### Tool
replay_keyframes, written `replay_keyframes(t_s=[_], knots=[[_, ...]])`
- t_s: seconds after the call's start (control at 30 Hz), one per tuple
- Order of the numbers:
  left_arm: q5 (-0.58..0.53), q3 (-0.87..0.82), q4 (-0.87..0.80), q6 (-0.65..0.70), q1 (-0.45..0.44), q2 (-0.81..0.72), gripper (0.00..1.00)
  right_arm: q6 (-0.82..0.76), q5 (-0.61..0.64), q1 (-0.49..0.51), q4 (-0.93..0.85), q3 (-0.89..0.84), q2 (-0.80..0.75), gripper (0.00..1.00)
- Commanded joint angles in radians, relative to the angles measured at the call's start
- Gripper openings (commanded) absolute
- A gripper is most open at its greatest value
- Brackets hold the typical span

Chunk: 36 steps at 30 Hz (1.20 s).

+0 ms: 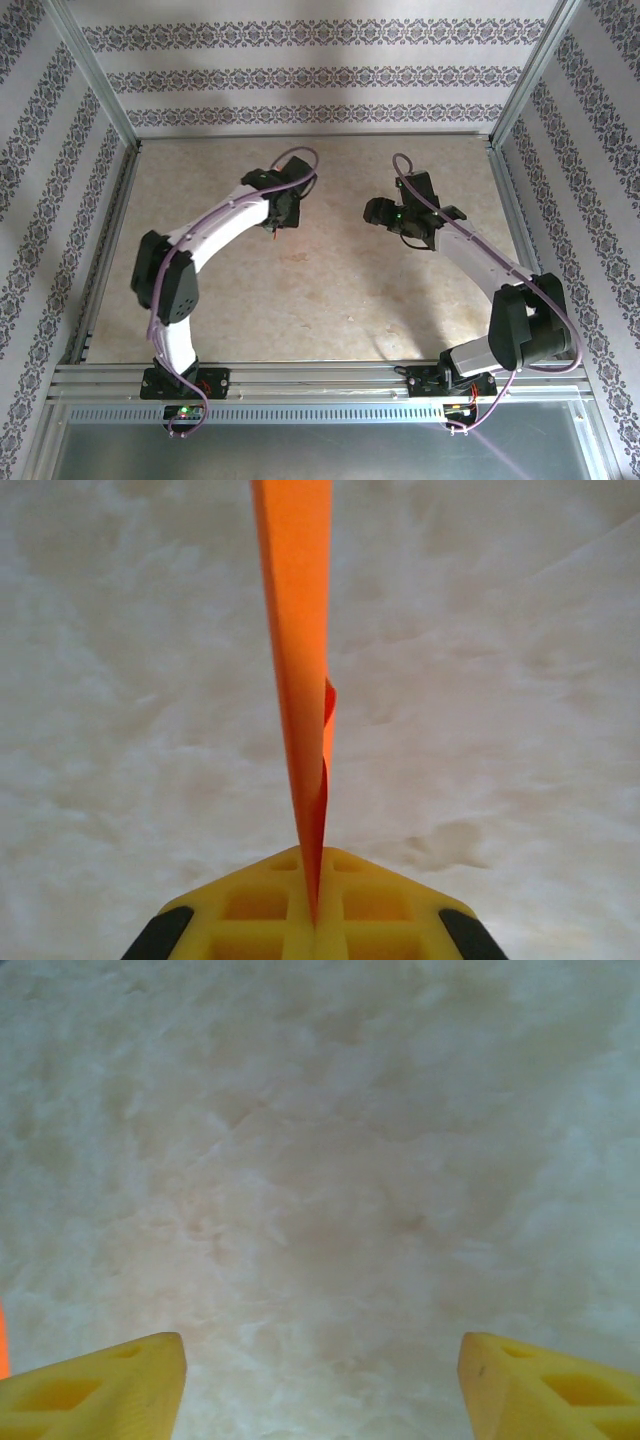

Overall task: Fold a paper plane with a square sheet of paper (pick it up from the middle)
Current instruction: Turn over the paper at the center of the table.

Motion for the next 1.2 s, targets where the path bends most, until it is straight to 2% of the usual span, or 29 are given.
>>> replay_keyframes(t_s=[0.0,0.1,0.27,0.43,0.53,0.63,0.73,0.9,1.0,1.17], knots=[[-0.236,0.067,-0.207,0.029,-0.049,0.099,0.05,0.004,0.133,-0.006,-0.035,-0.037,-0.046,0.78],[-0.253,0.123,-0.24,0.002,-0.083,0.184,0.05,0.019,0.167,-0.008,-0.029,-0.061,-0.07,0.8],[-0.117,0.189,-0.215,-0.026,-0.12,0.271,0.15,0.043,0.182,-0.017,-0.022,-0.082,-0.088,0.8],[0.06,0.186,-0.125,-0.024,-0.117,0.234,0.31,0.059,0.156,-0.023,-0.008,-0.085,-0.086,0.79],[0.193,0.152,-0.036,-0.008,-0.096,0.162,0.49,0.065,0.115,-0.025,0.012,-0.086,-0.069,0.79],[0.343,0.059,0.097,-0.043,-0.046,0.059,0.56,0.071,0.008,-0.023,0.061,-0.09,-0.038,0.78],[0.421,-0.062,0.21,-0.096,0.028,-0.049,0.62,0.082,-0.075,0.005,0.11,-0.086,-0.001,0.78],[0.458,-0.322,0.373,-0.197,0.194,-0.249,0.67,0.073,-0.093,0.142,0.119,-0.017,0.093,0.78],[0.485,-0.442,0.415,-0.246,0.302,-0.359,0.69,0.068,-0.127,0.23,0.131,0.043,0.168,0.76],[0.474,-0.568,0.446,-0.271,0.419,-0.525,0.84,0.054,-0.182,0.367,0.135,0.176,0.315,0.72]])
